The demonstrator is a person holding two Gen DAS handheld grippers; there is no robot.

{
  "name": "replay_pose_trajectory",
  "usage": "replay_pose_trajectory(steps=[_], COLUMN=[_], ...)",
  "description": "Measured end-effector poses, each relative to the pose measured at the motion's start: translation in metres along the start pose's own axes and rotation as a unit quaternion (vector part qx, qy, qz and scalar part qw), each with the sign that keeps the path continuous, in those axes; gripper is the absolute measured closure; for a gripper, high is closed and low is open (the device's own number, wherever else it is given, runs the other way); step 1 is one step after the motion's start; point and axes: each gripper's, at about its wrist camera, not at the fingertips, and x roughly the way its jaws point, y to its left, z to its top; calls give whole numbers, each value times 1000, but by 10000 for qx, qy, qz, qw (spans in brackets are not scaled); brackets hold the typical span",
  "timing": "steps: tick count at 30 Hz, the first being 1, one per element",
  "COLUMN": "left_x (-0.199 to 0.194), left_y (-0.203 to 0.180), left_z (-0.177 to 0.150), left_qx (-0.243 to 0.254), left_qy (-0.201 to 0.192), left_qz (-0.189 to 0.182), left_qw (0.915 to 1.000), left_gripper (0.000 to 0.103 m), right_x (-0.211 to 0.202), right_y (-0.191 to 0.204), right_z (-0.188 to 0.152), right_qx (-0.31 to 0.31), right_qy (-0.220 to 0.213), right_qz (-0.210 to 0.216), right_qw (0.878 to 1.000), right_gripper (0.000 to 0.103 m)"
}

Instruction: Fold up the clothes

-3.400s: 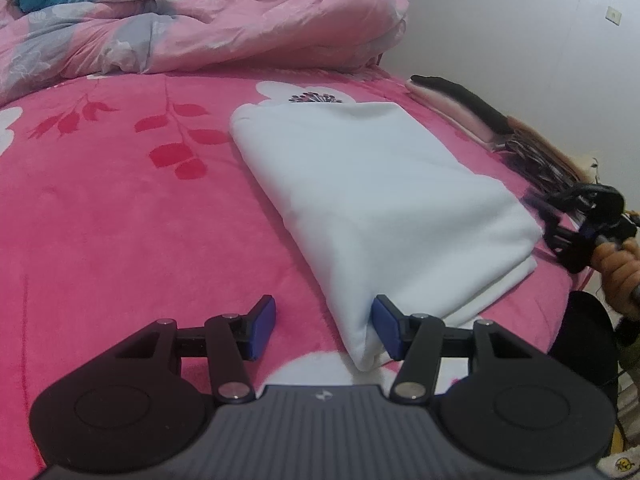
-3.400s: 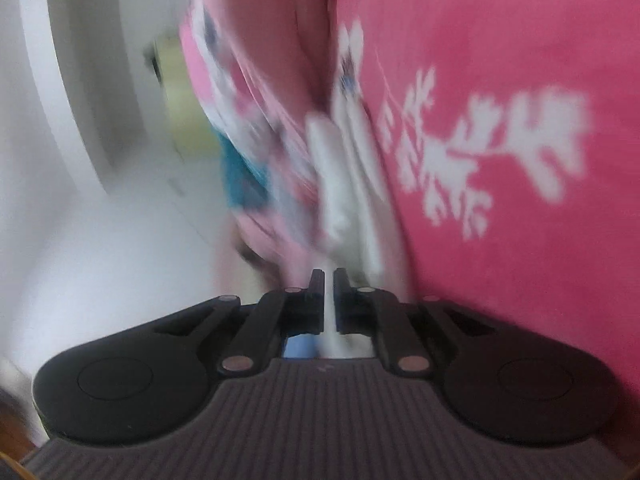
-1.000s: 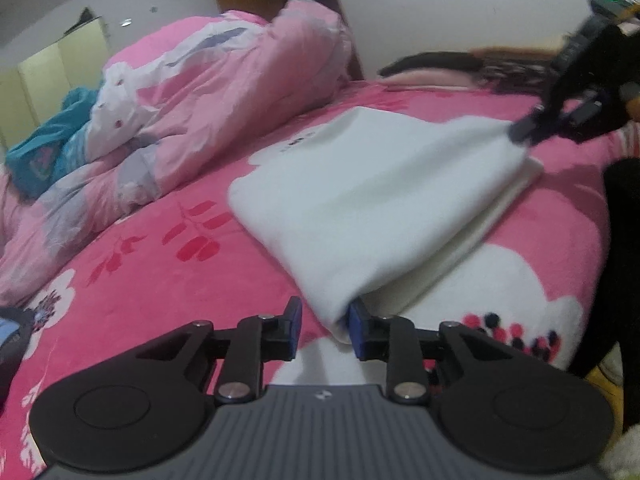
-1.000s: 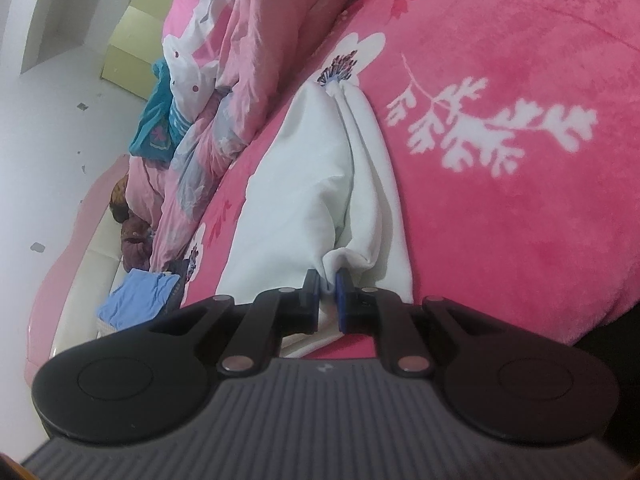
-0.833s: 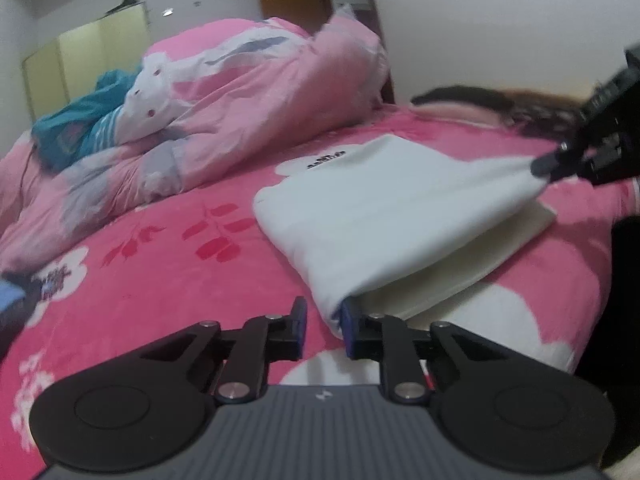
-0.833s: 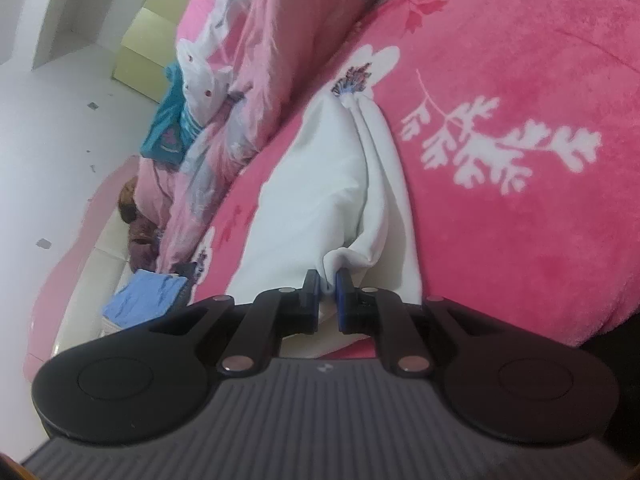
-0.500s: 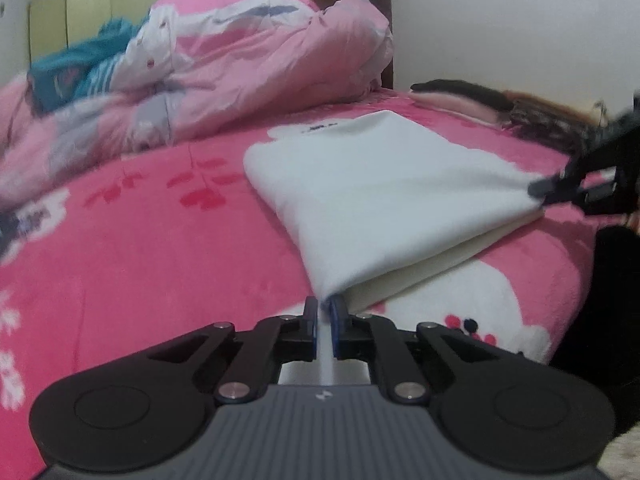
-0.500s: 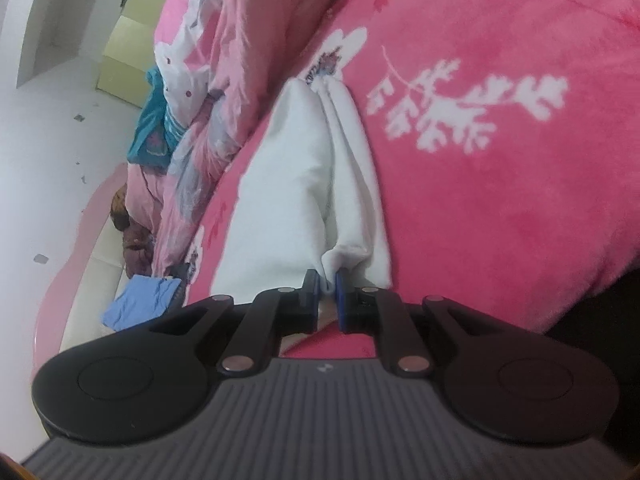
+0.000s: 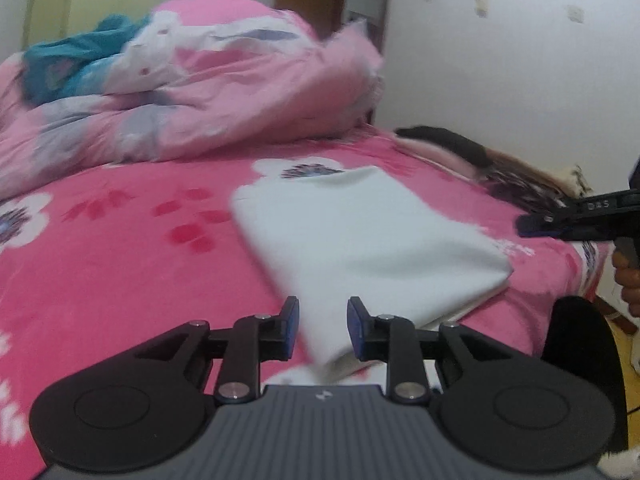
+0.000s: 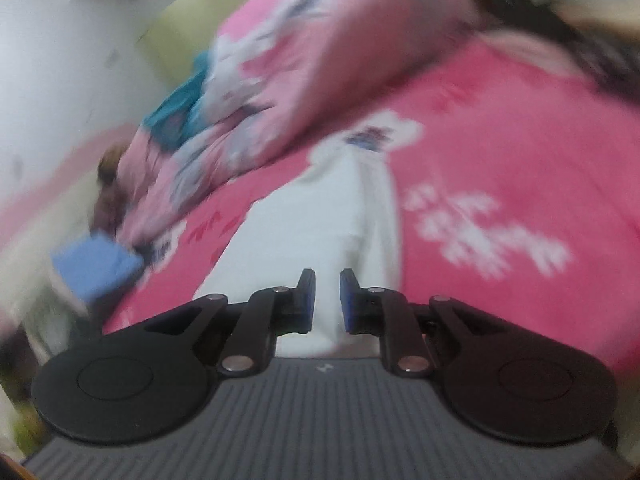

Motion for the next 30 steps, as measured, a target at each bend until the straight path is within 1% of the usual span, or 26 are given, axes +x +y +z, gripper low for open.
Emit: replay_pose_trajectory(steps=[2, 3, 5, 6, 7, 10, 16, 17, 18, 20, 21, 22, 24, 26, 29, 30], left_x=[19, 28, 38, 38, 37, 37, 41, 42, 43, 45, 46, 46, 48, 49, 50, 50], left_y=[-14, -19, -24, -24, -23, -17, -10, -8, -6, -1, 2, 4, 8, 12, 15, 16], left_z=[1, -2, -7, -10, -10, -11, -9, -9, -9, -10, -10, -9, -7, -7, -8, -8], left_qx=[266, 374, 510, 532, 517, 420, 293, 244, 161, -36, -90, -116, -174, -249, -342, -365], left_qy=[197, 337, 484, 493, 507, 581, 672, 672, 668, 682, 696, 718, 757, 781, 771, 765], left_qz=[-48, -36, -23, -40, -79, -216, -374, -412, -467, -606, -656, -704, -797, -877, -936, -951], left_qw=[9994, 9987, 9975, 9974, 9973, 9972, 9966, 9966, 9965, 9958, 9954, 9949, 9938, 9928, 9920, 9919], left_gripper=[76, 76, 76, 76, 76, 76, 72, 71, 69, 67, 66, 66, 65, 65, 65, 65], right_x=[13, 18, 28, 28, 24, 11, 43, 49, 55, 67, 64, 59, 49, 48, 78, 92], right_y=[10, 9, -1, -7, -12, -8, -9, -9, -10, -10, -13, -14, -13, -21, -39, -46], right_z=[-6, -11, -21, -25, -25, -11, -8, -7, -7, -7, -4, 1, 15, 34, 68, 76], right_qx=[-419, -573, -809, -798, -696, -731, -971, -1012, -1052, -1133, -984, -870, -881, -736, -671, -670], right_qy=[161, 286, 601, 673, 661, 421, 495, 512, 528, 561, 553, 558, 391, 193, 210, 296], right_qz=[-22, -129, -633, -730, -674, -747, -494, -448, -402, -311, -225, -233, -380, -270, -224, -221], right_qw=[9990, 9979, 9929, 9919, 9931, 9936, 9928, 9925, 9922, 9915, 9934, 9944, 9946, 9967, 9973, 9971], right_gripper=[91, 91, 94, 94, 94, 93, 93, 94, 97, 97, 97, 97, 94, 94, 93, 93])
